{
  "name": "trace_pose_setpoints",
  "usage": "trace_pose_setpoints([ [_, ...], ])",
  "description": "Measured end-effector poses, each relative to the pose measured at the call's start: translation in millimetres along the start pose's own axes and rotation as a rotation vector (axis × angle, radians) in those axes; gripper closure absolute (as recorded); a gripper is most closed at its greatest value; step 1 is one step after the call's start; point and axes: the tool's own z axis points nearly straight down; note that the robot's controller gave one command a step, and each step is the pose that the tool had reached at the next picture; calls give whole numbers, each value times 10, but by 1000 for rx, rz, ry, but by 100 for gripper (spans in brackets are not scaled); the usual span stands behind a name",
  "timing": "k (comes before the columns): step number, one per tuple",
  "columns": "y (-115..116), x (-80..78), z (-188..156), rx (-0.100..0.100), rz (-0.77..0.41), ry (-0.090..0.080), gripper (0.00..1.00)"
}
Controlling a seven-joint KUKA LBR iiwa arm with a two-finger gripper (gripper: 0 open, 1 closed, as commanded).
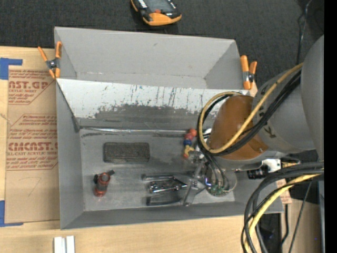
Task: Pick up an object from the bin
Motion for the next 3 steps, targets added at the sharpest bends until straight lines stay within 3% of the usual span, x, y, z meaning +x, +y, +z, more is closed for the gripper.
trace_pose_setpoints([
  [1,-31,-30,284,-3,-149,-22,0],
  [2,47,5,282,-1,124,-6,100],
  [3,47,4,282,-1,124,-6,100],
])
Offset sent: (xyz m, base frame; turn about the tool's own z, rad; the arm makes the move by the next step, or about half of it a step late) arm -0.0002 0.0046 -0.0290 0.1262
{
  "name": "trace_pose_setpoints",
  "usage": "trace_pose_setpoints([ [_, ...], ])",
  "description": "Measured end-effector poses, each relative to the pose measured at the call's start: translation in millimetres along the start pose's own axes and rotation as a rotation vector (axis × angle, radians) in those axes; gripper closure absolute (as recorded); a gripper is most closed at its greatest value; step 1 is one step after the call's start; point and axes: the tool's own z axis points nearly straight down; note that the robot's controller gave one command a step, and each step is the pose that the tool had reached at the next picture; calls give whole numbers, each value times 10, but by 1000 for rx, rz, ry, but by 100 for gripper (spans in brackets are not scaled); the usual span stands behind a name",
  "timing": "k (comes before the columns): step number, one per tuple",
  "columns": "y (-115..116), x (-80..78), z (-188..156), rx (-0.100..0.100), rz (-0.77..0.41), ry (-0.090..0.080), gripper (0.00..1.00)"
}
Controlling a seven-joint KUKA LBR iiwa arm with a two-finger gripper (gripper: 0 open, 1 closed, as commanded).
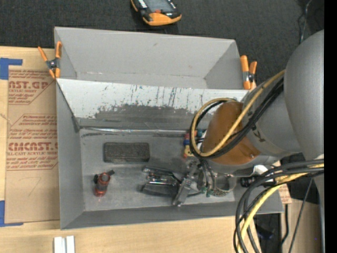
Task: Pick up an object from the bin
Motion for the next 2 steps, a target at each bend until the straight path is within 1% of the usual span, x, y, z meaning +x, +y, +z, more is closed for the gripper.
trace_pose_setpoints([
  [1,-1,4,-885,1,-1,1,100],
  [2,-17,43,-1160,7,-1,16,100],
])
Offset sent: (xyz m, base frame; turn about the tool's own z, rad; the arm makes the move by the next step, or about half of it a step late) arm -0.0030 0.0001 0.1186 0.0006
